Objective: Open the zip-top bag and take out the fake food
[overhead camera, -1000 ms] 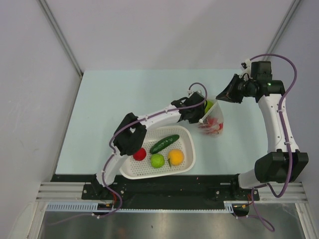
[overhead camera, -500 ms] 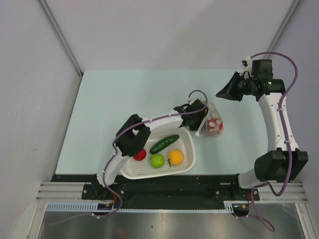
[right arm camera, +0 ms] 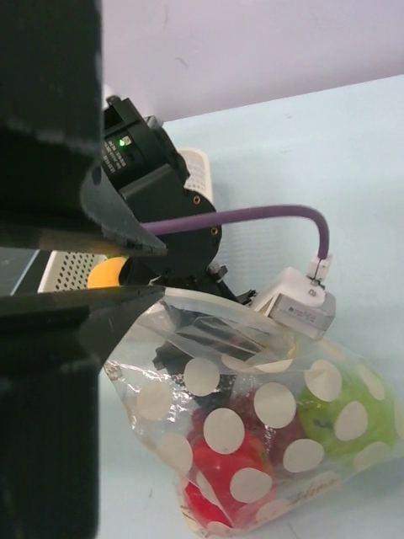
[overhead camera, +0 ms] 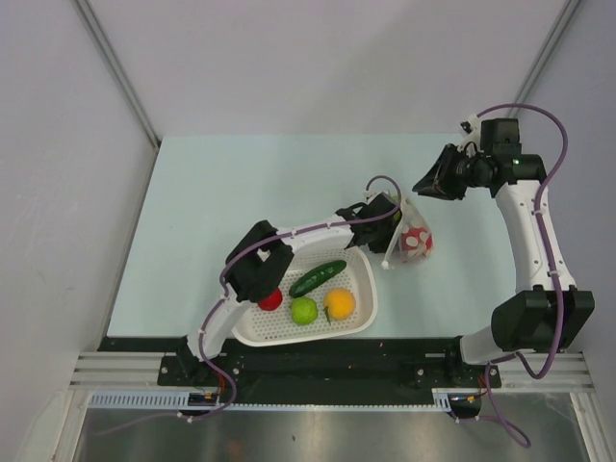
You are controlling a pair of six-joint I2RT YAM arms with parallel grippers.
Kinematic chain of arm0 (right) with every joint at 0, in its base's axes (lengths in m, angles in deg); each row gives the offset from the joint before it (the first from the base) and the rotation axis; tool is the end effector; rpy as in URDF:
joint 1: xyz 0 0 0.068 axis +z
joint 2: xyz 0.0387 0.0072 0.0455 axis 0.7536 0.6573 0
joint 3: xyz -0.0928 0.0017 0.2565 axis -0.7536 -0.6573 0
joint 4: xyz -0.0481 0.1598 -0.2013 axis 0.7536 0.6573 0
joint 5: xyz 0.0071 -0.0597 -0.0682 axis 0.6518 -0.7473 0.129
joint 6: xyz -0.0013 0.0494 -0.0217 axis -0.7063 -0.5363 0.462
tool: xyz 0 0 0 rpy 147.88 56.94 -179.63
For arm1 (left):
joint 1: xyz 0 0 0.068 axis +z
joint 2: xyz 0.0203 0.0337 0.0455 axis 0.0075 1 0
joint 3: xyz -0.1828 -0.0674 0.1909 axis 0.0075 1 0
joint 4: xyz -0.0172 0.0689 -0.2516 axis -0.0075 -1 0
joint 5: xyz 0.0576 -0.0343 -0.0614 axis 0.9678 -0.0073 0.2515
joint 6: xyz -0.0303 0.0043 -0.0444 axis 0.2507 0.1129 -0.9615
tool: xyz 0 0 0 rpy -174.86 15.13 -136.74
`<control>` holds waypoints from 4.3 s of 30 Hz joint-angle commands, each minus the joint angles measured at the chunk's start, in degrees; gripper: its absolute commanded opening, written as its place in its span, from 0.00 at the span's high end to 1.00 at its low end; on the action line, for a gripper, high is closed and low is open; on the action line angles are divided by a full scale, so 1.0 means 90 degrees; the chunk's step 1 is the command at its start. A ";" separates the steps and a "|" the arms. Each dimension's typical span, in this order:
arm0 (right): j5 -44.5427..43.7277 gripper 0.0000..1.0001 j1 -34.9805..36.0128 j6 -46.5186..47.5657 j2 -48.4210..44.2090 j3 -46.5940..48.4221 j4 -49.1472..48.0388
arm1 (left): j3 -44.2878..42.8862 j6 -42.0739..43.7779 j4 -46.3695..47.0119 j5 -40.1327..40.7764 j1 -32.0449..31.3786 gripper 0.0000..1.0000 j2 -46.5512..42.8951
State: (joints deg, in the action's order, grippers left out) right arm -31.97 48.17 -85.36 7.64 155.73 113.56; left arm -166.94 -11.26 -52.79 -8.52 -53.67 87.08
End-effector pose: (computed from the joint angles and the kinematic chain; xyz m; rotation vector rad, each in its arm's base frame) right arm 0.2980 0.0141 0.3885 0.2465 2.4021 0.8136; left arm 0.3032 -0.4209 0.1617 0.0322 2.6160 -0.8284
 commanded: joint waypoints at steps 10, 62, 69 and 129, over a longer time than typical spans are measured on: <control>0.0007 0.68 0.0472 0.0083 -0.0182 -0.0863 -0.0337 | 0.0478 0.0565 0.0365 -0.0380 0.0152 1.00 -0.0945; -0.1351 1.00 0.0160 0.0854 -0.0318 -0.1351 -0.0816 | -0.0803 0.3515 -0.3074 -0.0361 0.0591 1.00 -0.3737; -0.1048 1.00 0.0130 0.0737 -0.0338 -0.1351 -0.0806 | 0.1976 0.2978 -0.2907 -0.0234 0.0807 1.00 -0.5407; 0.0954 1.00 -0.0319 -0.1363 -0.0582 -0.1459 -0.1363 | -0.0800 0.2001 -0.0171 -0.1836 0.0231 0.45 -0.0292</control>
State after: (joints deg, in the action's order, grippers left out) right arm -24.93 45.66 -96.28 4.49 142.47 102.80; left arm -170.81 4.61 -51.85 -26.64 -50.05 82.18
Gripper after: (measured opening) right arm 0.009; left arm 0.542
